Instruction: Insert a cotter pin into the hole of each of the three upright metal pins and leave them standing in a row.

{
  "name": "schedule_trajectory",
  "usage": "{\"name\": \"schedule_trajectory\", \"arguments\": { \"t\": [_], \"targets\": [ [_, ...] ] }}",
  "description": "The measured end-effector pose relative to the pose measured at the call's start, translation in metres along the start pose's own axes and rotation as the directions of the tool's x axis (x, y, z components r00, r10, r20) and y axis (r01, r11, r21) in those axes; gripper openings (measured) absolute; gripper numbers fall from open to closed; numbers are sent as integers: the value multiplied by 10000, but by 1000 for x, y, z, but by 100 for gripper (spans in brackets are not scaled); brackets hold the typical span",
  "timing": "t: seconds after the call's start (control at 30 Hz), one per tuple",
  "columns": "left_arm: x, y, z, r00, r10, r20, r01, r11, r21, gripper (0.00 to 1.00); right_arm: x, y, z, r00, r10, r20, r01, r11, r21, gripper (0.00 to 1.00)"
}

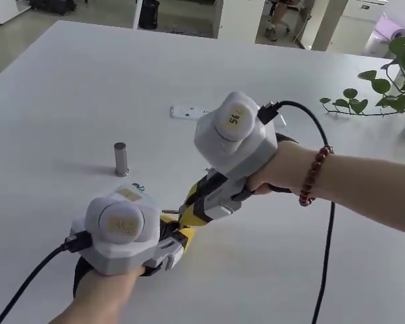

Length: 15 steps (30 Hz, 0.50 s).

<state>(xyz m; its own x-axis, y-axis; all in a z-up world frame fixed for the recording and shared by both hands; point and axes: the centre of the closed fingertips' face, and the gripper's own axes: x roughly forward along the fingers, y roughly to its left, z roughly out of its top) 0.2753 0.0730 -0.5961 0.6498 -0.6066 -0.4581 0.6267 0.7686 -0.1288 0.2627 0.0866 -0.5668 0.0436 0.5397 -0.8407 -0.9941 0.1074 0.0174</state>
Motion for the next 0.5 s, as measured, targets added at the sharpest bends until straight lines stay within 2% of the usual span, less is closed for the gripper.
{"name": "schedule_trajectory", "arguments": {
  "t": [0.23, 0.5],
  "targets": [
    [3, 10, 9, 9998, 95, 147, -95, 10000, 31, 12, -3, -9, 7, 9998, -122, 139, 121, 9999, 72, 8],
    [5, 16, 12, 9996, 238, 131, -239, 9997, 78, 12, -1, -16, 10, 9996, -141, 258, 136, 9998, 169, 8]
  ]
}}
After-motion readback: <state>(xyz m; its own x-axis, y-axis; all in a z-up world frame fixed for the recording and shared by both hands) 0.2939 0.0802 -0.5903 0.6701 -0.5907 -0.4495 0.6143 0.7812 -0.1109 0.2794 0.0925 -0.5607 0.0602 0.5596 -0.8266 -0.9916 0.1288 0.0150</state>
